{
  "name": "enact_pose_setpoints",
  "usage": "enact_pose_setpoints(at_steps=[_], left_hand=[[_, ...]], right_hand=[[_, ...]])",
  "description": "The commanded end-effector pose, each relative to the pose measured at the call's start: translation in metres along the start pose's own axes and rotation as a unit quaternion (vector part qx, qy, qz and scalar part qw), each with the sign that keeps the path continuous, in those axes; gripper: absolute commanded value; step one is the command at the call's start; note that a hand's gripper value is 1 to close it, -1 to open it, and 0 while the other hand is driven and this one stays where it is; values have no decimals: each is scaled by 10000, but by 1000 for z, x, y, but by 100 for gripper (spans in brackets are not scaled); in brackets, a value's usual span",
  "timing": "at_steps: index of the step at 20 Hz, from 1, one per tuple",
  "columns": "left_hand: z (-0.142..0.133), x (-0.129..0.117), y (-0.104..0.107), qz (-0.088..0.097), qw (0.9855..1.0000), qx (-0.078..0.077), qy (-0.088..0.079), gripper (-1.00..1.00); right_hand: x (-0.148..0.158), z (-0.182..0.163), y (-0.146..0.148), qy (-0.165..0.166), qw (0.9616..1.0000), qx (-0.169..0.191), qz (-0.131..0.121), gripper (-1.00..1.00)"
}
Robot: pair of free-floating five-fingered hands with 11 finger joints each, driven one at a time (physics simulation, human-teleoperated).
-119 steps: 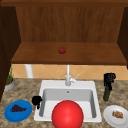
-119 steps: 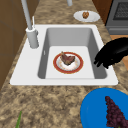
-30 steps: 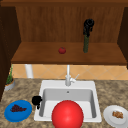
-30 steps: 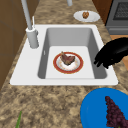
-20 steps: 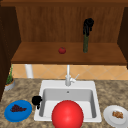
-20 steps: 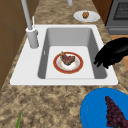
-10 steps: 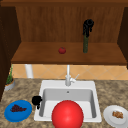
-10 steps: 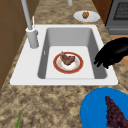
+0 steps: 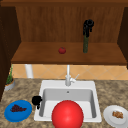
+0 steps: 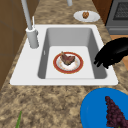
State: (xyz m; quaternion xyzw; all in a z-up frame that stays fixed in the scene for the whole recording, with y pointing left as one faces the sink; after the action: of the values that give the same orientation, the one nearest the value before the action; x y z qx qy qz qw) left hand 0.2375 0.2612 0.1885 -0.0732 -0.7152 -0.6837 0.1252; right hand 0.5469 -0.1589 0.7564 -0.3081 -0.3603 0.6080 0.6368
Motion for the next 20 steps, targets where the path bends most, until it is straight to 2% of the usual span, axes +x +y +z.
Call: enact_pose_setpoints(at_steps=[1, 5, 6, 10, 20], left_hand=[[0, 0, 0, 0, 10000, 0, 0, 0], [0, 0, 0, 0, 10000, 0, 0, 0], [0, 0, 0, 0, 10000, 0, 0, 0], [0, 0, 0, 0, 10000, 0, 0, 0], [0, 0, 0, 0, 10000, 0, 0, 0]], right_hand=[[0, -2, 3, 29, 10000, -18, -22, 100], [0, -1, 0, 40, 10000, 11, -12, 100], [0, 0, -1, 3, 10000, 19, -3, -100], [1, 4, -10, 15, 9998, 204, 2, -100], [0, 15, -28, -65, 9995, 305, 106, -100]])
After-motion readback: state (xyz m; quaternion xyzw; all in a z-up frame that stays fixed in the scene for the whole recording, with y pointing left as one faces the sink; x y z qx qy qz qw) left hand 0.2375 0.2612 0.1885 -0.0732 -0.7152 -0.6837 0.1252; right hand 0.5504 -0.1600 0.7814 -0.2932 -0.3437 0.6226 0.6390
